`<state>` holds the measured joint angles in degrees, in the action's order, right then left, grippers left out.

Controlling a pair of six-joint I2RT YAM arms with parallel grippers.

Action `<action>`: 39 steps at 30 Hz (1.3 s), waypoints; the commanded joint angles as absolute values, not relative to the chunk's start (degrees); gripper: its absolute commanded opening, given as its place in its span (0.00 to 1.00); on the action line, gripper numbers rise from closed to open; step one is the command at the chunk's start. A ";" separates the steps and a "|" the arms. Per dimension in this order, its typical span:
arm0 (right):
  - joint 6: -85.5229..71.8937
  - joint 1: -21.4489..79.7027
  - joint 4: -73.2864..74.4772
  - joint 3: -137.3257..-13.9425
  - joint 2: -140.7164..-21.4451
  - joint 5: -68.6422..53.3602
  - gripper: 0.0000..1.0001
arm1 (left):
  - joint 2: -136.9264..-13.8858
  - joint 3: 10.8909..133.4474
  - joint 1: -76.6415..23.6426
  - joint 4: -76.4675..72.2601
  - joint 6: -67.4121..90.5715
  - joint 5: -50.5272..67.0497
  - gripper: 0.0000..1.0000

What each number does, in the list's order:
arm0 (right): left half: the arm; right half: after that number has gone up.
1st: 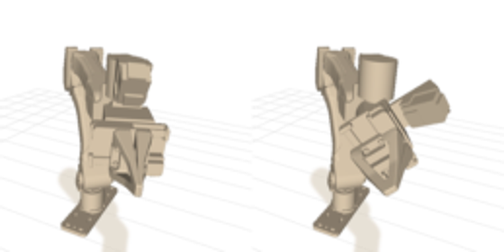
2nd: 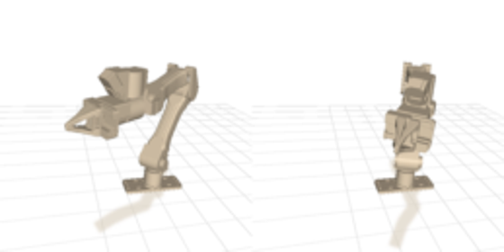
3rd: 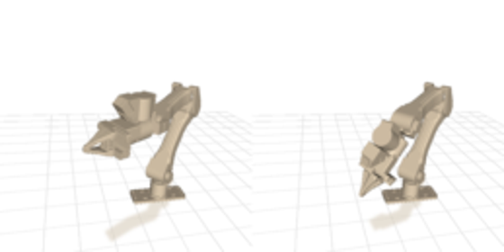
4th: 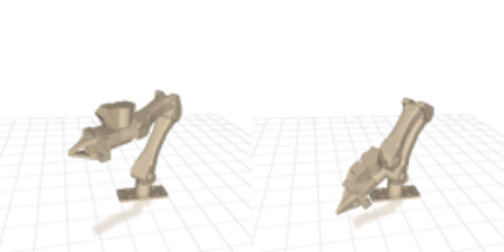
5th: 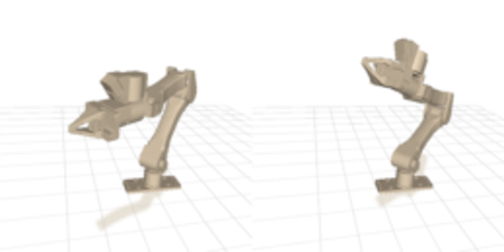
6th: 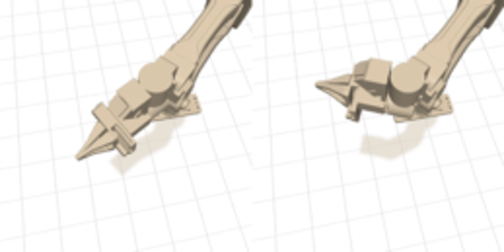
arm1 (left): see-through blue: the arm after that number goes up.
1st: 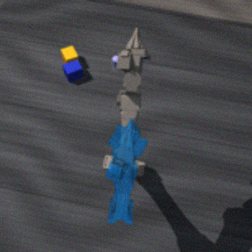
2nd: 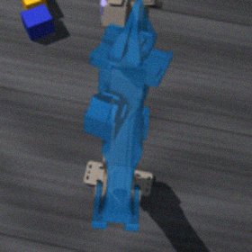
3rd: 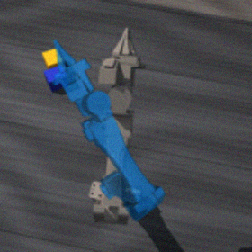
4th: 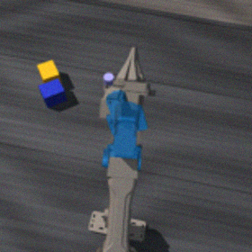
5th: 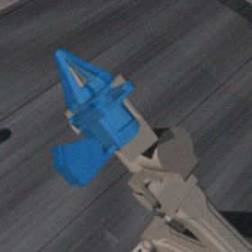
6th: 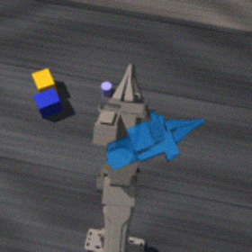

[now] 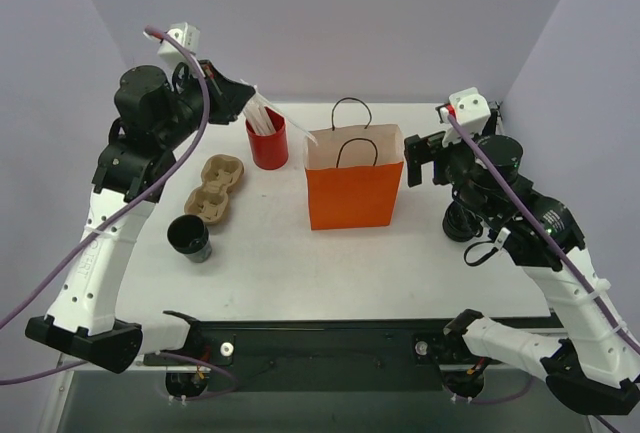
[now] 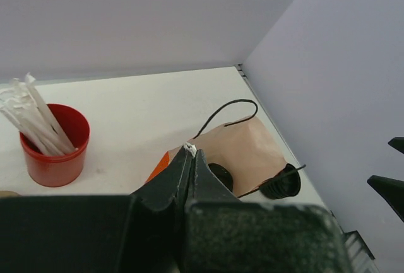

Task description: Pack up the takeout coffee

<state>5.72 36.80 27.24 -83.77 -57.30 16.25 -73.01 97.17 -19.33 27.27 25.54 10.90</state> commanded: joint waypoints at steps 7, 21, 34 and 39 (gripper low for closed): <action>2.99 36.65 26.98 -80.86 -53.97 19.34 1.00 | -78.39 91.33 -21.01 20.04 31.37 19.42 0.00; -11.24 36.56 30.50 -82.08 -53.26 18.72 1.00 | -82.62 94.65 -20.92 26.52 27.78 23.73 0.72; -36.47 36.39 47.72 -89.04 -60.73 25.05 1.00 | -67.25 77.55 -21.88 23.56 29.44 24.87 0.80; -39.89 36.30 47.55 -85.53 -58.98 25.40 1.00 | -61.01 71.29 -22.32 19.08 31.99 25.66 0.80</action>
